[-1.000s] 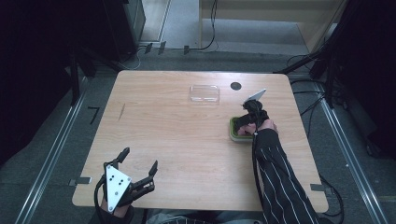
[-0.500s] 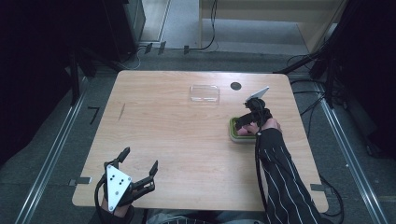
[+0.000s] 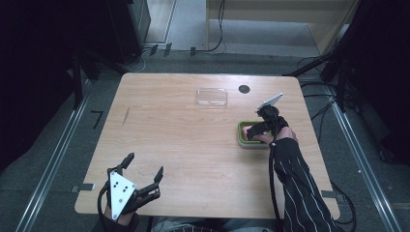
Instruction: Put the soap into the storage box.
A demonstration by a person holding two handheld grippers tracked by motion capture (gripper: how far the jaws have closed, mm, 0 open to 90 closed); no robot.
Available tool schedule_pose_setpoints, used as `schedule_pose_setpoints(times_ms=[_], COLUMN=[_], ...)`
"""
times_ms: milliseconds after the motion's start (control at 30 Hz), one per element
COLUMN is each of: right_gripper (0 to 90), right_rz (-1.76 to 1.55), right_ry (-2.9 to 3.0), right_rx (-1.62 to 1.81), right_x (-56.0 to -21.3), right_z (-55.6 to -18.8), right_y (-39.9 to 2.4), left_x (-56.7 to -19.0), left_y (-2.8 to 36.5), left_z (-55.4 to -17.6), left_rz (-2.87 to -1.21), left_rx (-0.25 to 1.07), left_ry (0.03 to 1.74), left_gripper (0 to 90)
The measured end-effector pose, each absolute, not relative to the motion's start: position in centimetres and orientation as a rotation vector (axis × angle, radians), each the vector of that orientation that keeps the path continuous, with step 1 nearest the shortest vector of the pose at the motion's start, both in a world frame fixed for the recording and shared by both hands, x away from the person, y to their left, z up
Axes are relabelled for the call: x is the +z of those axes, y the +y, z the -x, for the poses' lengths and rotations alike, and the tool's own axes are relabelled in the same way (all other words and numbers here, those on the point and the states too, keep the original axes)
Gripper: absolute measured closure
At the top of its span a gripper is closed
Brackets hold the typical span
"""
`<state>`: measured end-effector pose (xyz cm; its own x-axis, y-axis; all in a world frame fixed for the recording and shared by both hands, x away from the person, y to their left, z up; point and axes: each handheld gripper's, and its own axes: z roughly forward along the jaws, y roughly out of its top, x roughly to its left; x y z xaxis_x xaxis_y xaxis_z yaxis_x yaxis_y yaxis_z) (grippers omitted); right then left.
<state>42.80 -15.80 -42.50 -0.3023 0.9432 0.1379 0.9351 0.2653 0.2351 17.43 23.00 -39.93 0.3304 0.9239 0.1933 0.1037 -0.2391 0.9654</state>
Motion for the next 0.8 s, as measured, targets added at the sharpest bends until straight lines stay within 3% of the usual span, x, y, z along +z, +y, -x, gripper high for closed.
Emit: schedule_pose_setpoints(times_ms=[800], right_gripper=[0.0], right_rz=[-1.770], right_ry=[2.515], right_rx=[0.390], right_x=[-41.5], right_z=[-37.5], right_y=[-18.0], left_x=[-40.0], left_y=[22.9], left_z=[-17.5], left_rz=[-1.620], left_rx=[1.048], left_ry=[0.946], left_gripper=[12.5])
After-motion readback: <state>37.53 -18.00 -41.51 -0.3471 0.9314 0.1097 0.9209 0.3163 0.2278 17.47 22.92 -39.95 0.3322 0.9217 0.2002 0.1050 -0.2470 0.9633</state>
